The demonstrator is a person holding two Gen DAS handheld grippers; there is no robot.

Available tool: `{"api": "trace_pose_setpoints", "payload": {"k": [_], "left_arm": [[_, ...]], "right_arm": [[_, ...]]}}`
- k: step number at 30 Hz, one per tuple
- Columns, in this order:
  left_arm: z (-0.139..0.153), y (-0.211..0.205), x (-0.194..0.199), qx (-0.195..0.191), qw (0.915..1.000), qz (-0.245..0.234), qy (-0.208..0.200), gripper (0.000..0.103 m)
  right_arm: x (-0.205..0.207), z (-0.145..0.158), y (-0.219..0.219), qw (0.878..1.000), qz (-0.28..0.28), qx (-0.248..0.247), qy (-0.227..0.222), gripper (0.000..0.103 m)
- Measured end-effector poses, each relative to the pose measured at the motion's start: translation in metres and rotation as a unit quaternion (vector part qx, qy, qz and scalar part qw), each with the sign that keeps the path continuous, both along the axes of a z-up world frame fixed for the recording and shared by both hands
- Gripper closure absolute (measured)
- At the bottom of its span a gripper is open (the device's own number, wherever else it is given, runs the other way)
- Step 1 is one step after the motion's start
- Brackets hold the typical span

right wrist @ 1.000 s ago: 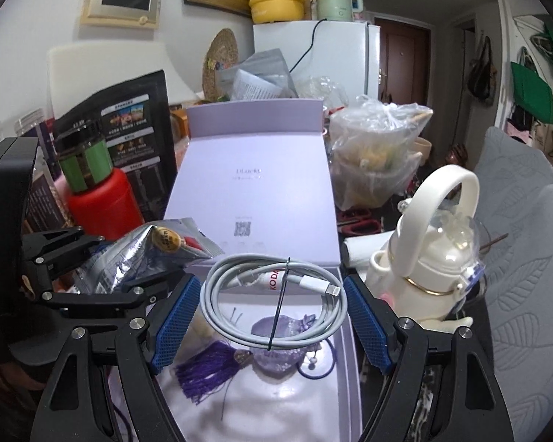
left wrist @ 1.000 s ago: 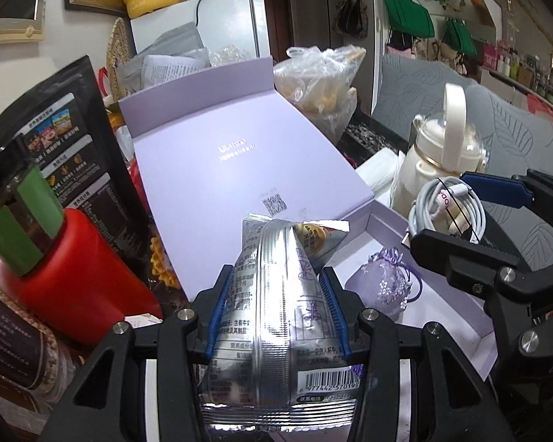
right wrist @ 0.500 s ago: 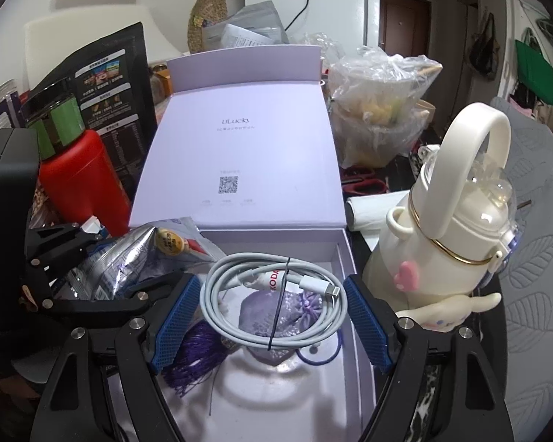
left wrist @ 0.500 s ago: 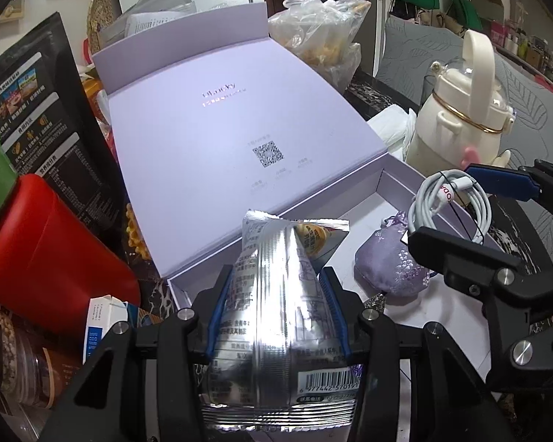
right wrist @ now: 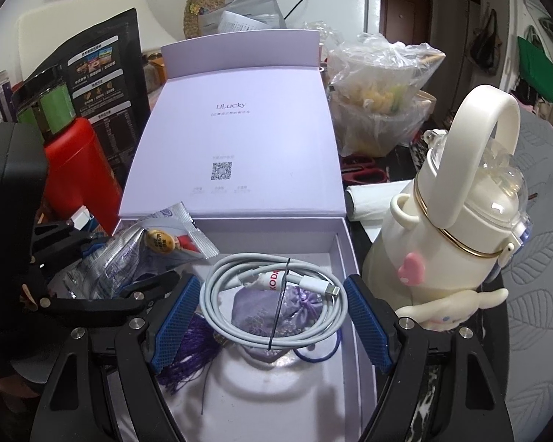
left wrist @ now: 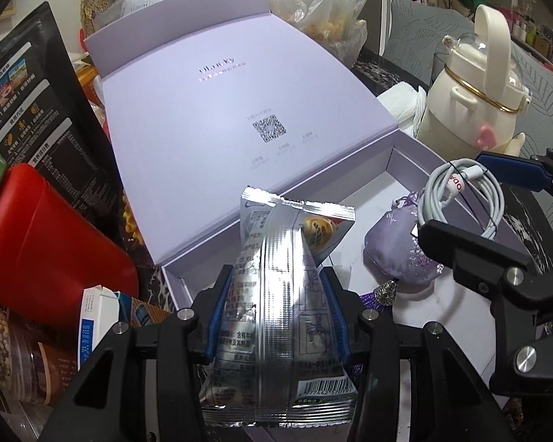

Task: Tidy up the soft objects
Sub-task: 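Lower and release the cable with the right tool while the left tool releases the foil bag into the box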

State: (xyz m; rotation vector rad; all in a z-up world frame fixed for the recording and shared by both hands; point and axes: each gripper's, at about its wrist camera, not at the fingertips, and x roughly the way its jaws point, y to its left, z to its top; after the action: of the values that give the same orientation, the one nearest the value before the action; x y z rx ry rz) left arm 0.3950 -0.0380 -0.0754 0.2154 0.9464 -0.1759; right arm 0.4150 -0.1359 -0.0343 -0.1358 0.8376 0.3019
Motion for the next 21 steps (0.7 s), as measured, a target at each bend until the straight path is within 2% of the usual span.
{"api": "trace_pose_setpoints", "payload": {"k": [3,4,6,8,13,18,21], "left_arm": [[-0.004,-0.001,0.005,0.004,0.9999,0.002,0.015,0.056],[-0.005,-0.001,0.006,0.005,0.9998,0.003,0.02,0.055],[-0.007,-0.001,0.007,0.008,0.9995,0.007,0.03,0.047],[-0.006,-0.001,0.007,0.013,0.9994,0.01,0.03,0.025],[0.004,-0.003,0.001,0.025,0.9996,0.013,0.005,0.024],[0.015,-0.005,-0.007,0.019,0.9997,0.005,-0.012,0.024],[0.021,-0.005,-0.011,0.019,0.9996,0.006,-0.021,0.024]], "right_arm": [[0.001,-0.001,0.0,1.0,-0.003,-0.003,0.003,0.021],[0.001,-0.001,0.0,1.0,-0.004,-0.003,0.003,0.017],[0.001,0.0,-0.001,1.0,-0.004,-0.001,0.003,0.015],[0.0,0.0,-0.001,1.0,-0.003,-0.002,0.003,0.015],[-0.003,0.005,-0.003,1.0,-0.007,-0.001,-0.004,0.015],[-0.008,0.012,-0.003,0.999,-0.019,-0.017,-0.022,0.015],[-0.013,0.017,-0.005,0.999,-0.023,-0.009,-0.025,0.015]]}}
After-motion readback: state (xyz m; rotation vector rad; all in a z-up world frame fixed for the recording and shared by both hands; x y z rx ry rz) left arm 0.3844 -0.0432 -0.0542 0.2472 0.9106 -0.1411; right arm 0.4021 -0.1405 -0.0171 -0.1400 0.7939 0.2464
